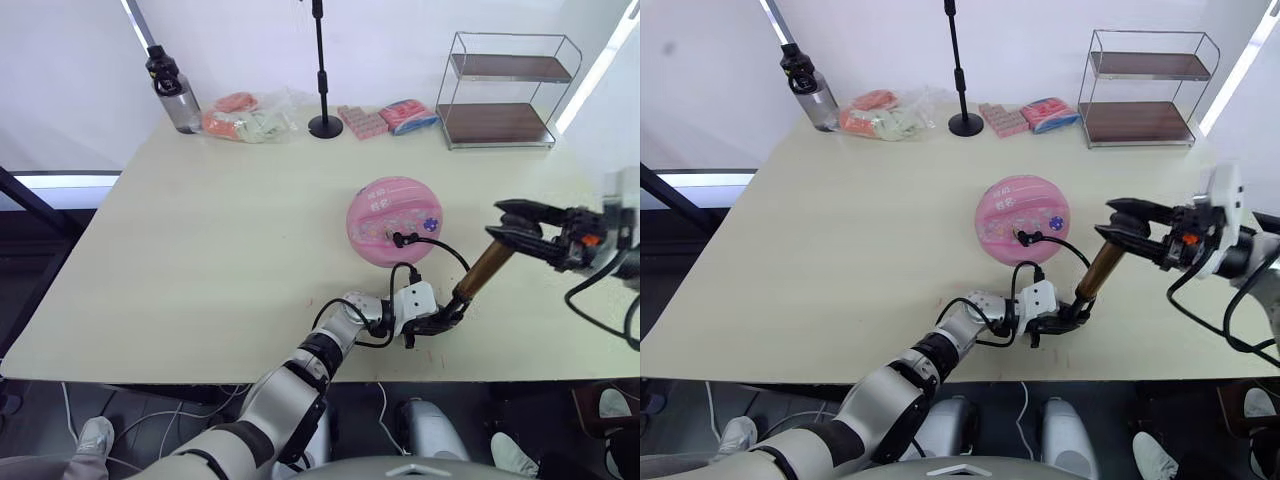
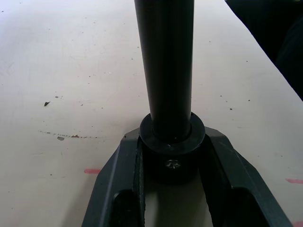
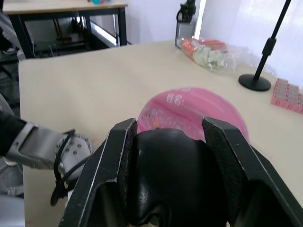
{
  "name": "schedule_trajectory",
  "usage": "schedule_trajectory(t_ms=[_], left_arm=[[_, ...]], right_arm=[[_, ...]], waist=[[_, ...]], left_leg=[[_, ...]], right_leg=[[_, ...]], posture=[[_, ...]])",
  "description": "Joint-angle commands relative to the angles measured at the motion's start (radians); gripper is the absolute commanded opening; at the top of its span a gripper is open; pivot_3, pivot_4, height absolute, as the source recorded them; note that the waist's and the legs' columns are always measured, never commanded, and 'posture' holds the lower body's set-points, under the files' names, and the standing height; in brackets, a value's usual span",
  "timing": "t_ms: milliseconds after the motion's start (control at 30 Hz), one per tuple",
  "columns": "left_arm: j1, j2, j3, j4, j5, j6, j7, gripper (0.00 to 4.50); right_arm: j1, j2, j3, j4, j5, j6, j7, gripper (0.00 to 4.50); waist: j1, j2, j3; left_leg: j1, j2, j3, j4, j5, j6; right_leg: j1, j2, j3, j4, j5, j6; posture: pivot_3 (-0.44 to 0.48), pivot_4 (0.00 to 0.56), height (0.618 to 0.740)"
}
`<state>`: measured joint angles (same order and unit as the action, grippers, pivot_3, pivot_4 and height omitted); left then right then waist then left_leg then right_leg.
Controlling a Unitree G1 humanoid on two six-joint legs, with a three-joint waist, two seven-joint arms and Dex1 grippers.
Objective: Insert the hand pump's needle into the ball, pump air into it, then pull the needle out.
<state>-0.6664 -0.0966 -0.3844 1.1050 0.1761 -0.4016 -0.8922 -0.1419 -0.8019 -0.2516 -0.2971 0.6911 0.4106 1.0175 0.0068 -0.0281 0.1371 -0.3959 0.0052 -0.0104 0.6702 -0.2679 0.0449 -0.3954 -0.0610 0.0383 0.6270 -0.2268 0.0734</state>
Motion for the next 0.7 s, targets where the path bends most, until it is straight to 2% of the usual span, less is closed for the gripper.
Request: schedule_trajectory(t_ms=[33, 200, 333, 700], left_arm=[[0.030, 0.027, -0.020, 0.060, 0.041, 0.034, -0.008, 1.08], [0.029, 0.027, -0.021, 0.061, 0.042, 0.034, -0.008, 1.08], [0.029, 0.027, -0.020, 0.060, 0.042, 0.034, -0.007, 1.08], [0.026, 0.028, -0.021, 0.064, 0.043, 0.033, -0.012, 1.08]], right_arm=[[0.062, 0.048, 0.088, 0.074, -0.152, -0.090, -0.038, 1.75], [0.090, 0.096, 0.147, 0.128, -0.231, -0.185, -0.048, 1.75], [0.079, 0.103, 0.126, 0.112, -0.198, -0.187, -0.040, 1.75], [-0.091, -0.081, -0.103, 0.036, 0.118, 0.055, 0.027, 1.75]], waist=[[-0.001, -0.001, -0.002], [-0.003, -0.002, -0.004], [-0.004, -0.001, -0.005], [0.004, 0.005, 0.001]], left_leg=[[0.000, 0.000, 0.000, 0.000, 0.000, 0.000], [0.002, 0.000, 0.000, 0.000, 0.000, 0.000], [0.002, 0.000, 0.000, 0.000, 0.000, 0.000], [-0.002, -0.001, 0.000, 0.000, 0.000, 0.000]], right_leg=[[0.000, 0.000, 0.000, 0.000, 0.000, 0.000], [0.001, 0.000, 0.000, 0.000, 0.000, 0.000], [0.002, 0.001, 0.000, 0.000, 0.000, 0.000], [-0.001, -0.001, 0.000, -0.001, 0.000, -0.003]], posture=[[0.000, 0.150, 0.740], [0.000, 0.150, 0.740], [0.000, 0.150, 0.740], [0.000, 0.150, 0.740]])
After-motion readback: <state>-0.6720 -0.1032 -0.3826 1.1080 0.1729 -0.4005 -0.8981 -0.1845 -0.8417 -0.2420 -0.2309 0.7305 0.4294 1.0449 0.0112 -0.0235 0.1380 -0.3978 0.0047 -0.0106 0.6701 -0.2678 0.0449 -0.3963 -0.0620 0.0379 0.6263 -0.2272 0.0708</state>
